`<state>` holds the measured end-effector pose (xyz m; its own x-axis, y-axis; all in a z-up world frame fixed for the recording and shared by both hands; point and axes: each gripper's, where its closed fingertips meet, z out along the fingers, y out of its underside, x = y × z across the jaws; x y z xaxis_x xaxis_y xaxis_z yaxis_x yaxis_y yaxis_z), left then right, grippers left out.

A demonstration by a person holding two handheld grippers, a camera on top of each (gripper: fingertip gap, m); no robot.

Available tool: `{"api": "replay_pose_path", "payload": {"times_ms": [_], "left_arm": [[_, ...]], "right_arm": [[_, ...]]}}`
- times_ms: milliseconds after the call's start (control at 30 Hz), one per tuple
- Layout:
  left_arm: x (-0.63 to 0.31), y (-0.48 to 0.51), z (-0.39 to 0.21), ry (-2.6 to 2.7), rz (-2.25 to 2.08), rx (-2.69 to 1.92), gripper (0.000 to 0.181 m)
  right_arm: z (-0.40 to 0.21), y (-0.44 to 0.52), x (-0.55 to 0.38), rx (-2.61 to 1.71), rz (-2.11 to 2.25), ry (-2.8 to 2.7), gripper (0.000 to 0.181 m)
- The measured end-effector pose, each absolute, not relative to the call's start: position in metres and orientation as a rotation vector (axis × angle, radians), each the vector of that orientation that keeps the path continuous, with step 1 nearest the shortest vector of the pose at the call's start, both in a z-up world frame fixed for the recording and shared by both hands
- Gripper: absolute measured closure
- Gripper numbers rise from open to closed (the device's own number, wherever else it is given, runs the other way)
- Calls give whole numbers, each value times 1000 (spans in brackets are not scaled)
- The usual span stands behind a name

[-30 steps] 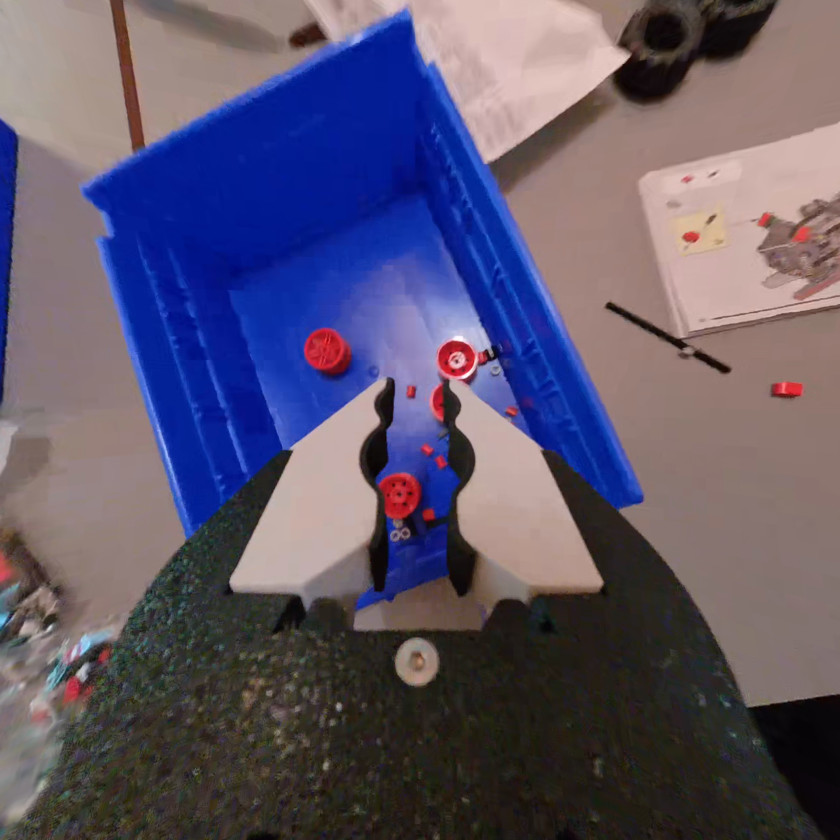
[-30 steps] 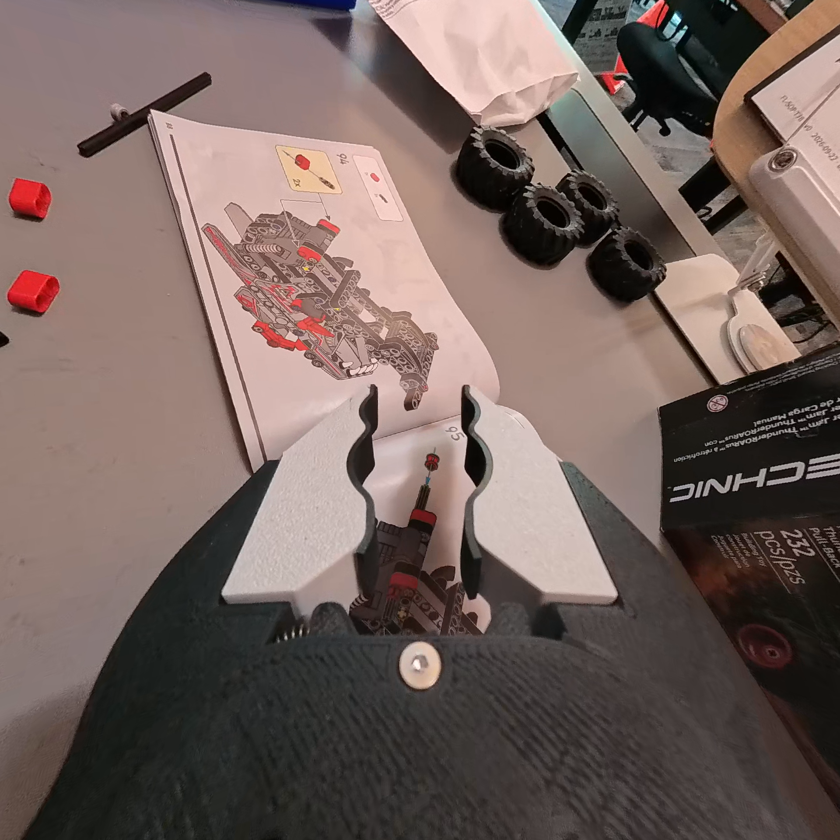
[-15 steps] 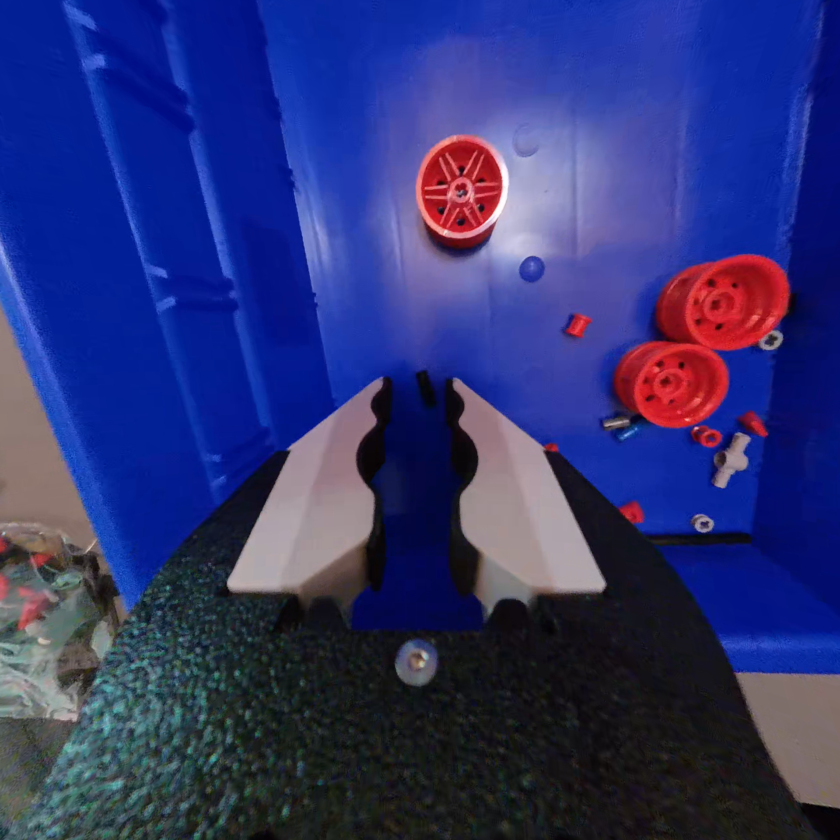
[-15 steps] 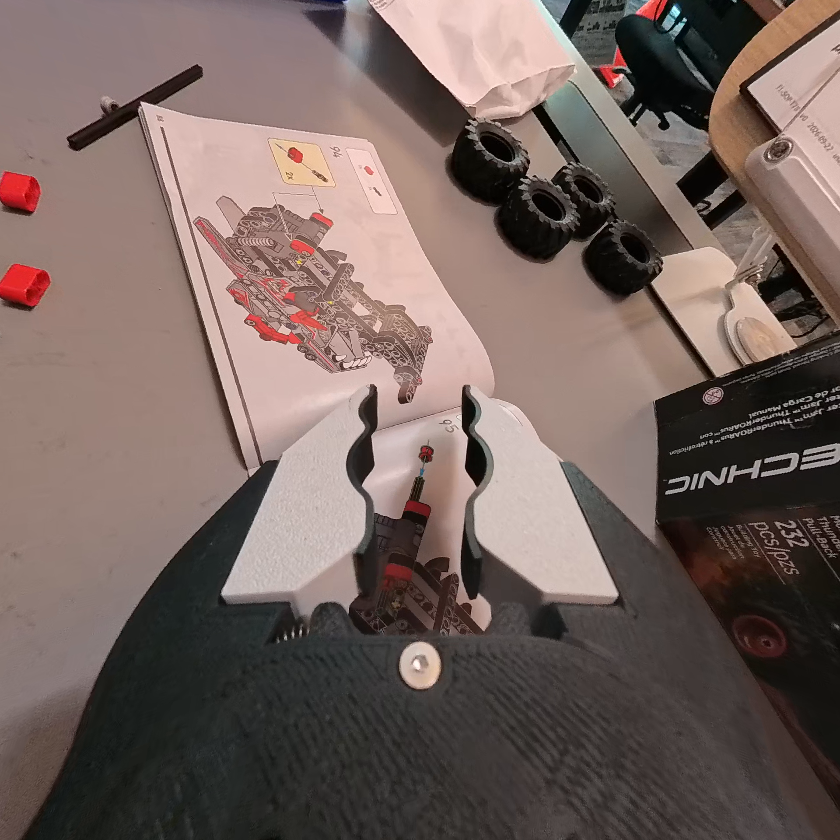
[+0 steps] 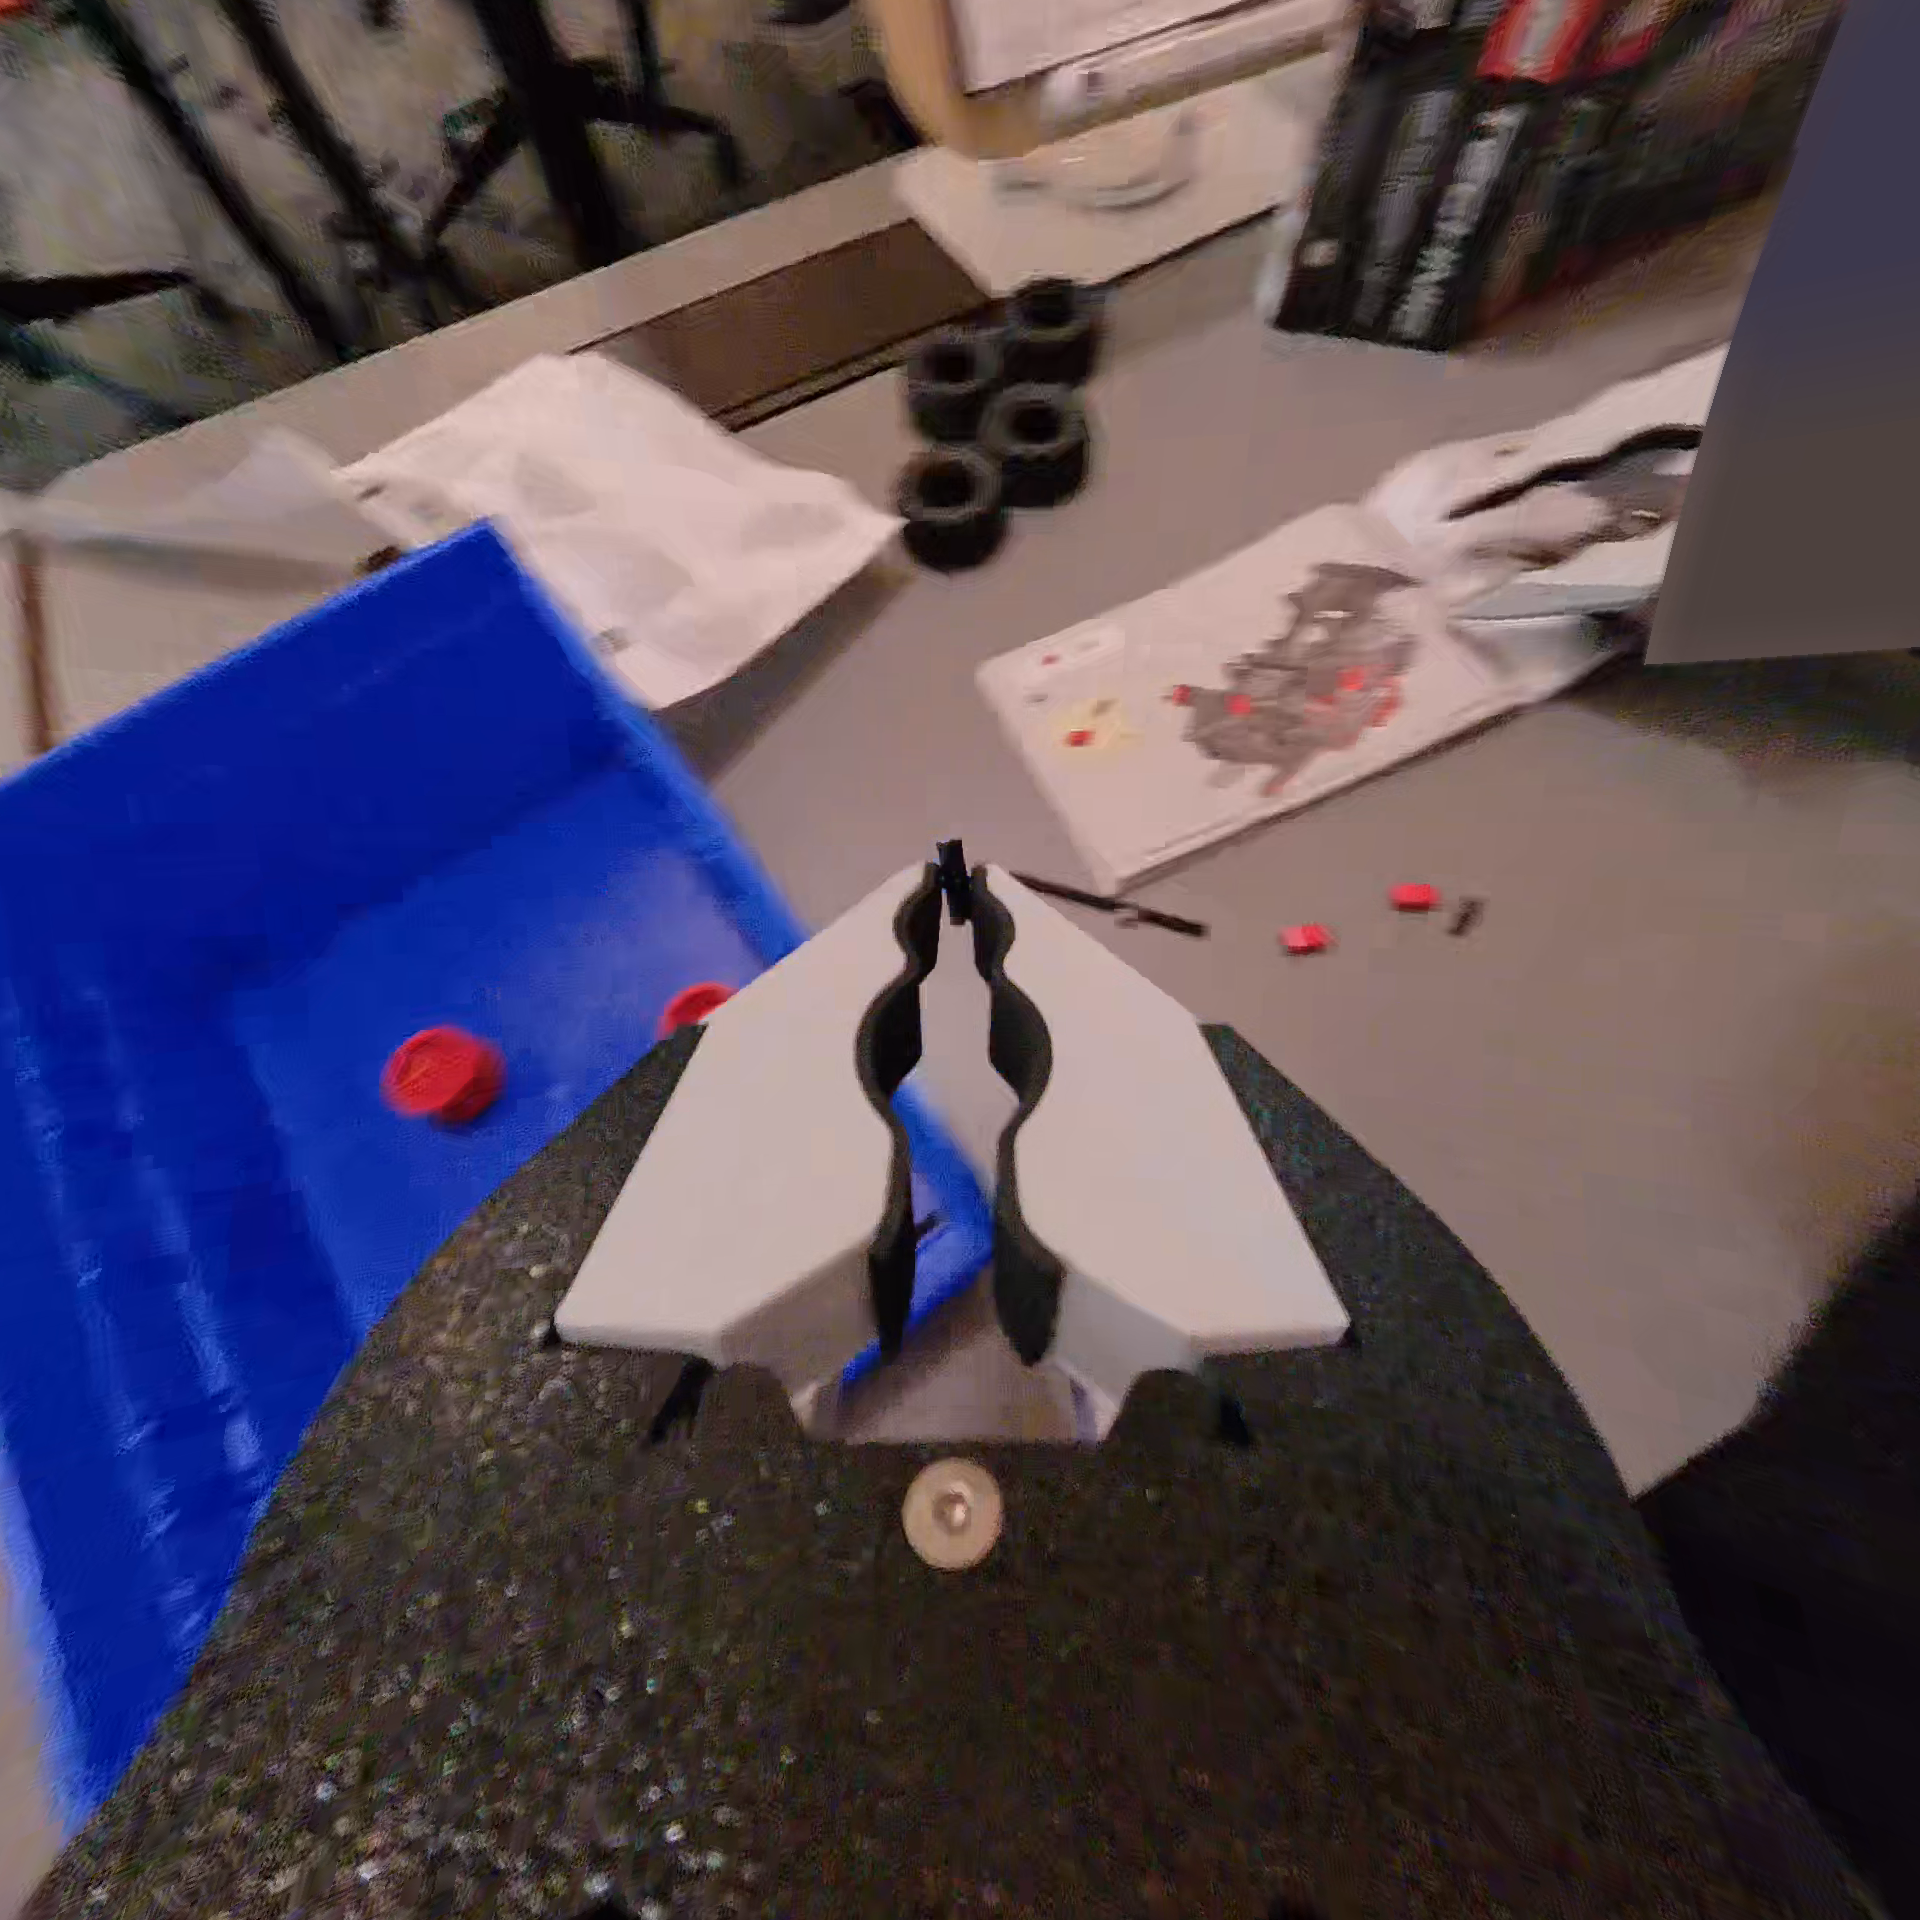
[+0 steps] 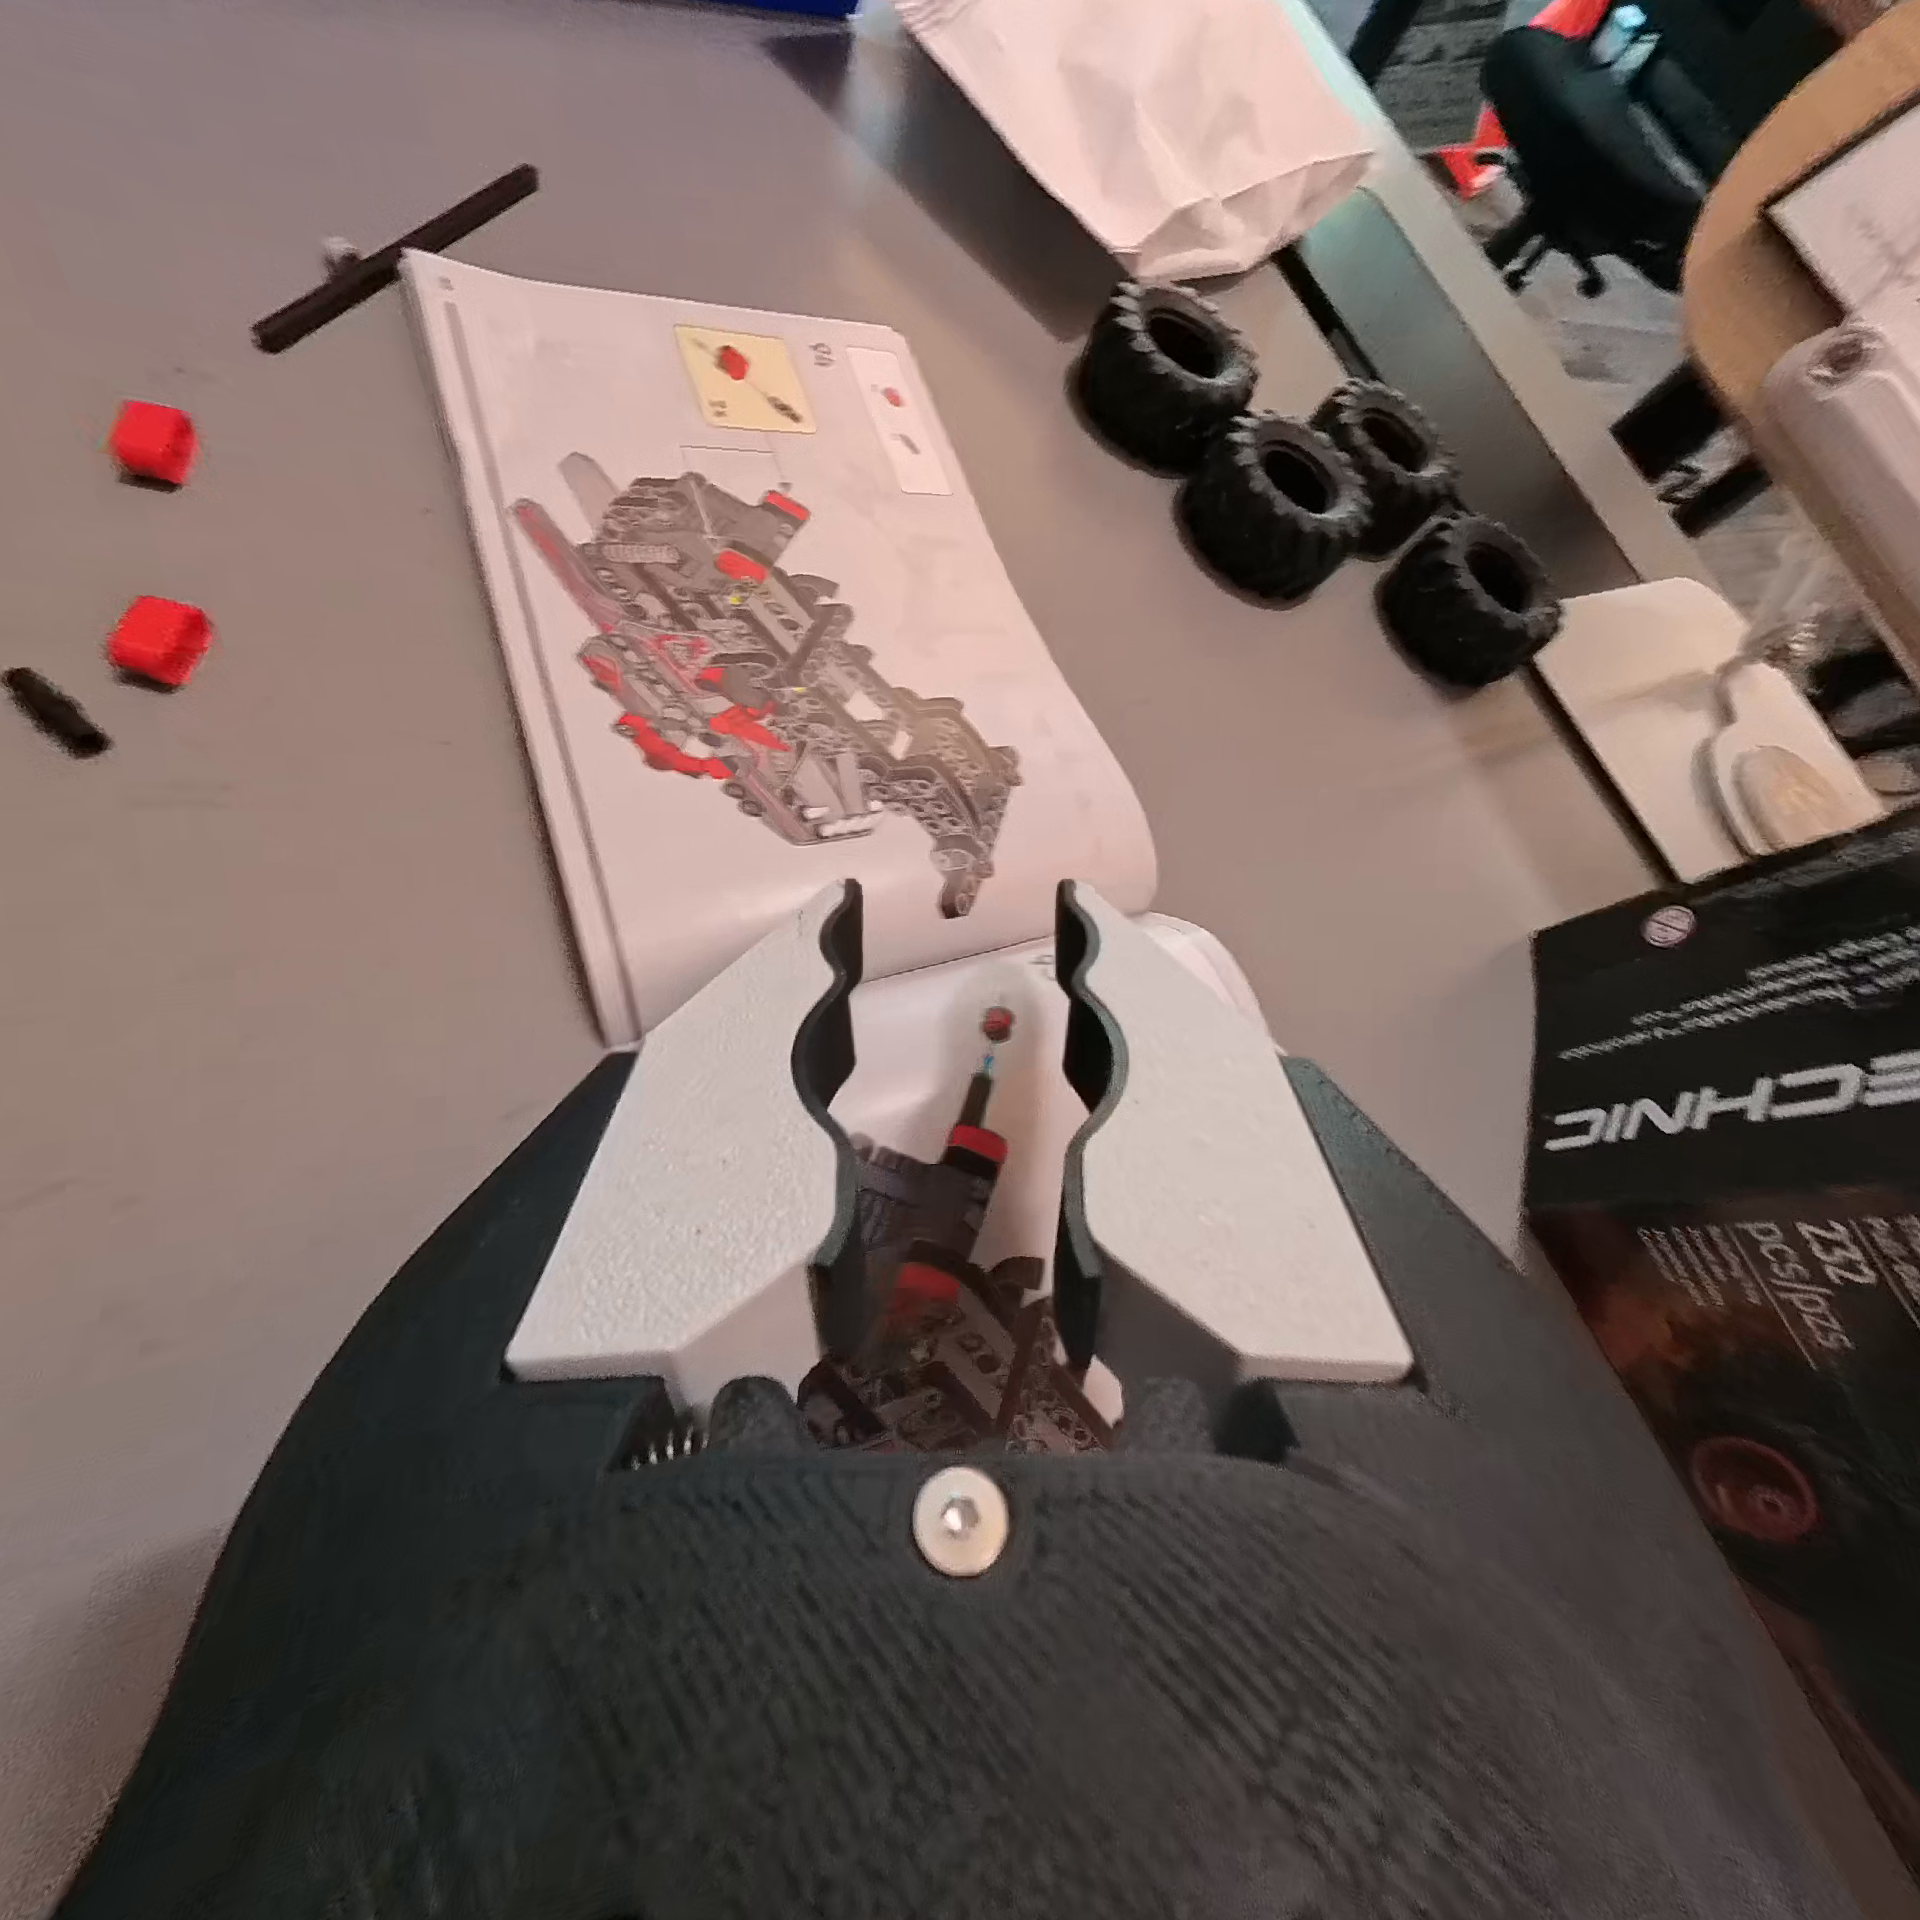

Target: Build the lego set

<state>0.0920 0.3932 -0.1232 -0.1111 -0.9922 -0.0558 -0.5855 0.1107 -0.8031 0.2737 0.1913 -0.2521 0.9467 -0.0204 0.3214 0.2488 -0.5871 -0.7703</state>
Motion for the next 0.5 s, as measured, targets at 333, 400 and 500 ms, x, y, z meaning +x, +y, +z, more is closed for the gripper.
{"api": "replay_pose_path", "payload": {"times_ms": [333,400,500], "left_arm": [[103,210,-279,2494,-836,-1326,179],[108,196,-278,2483,-929,-1307,179],[115,192,-279,2470,-953,-1294,179]], "right_arm": [[-258,176,218,-2276,-182,-422,154],[-259,167,206,-2278,-156,-434,156],[-260,160,193,-2259,-117,-398,162]]}}
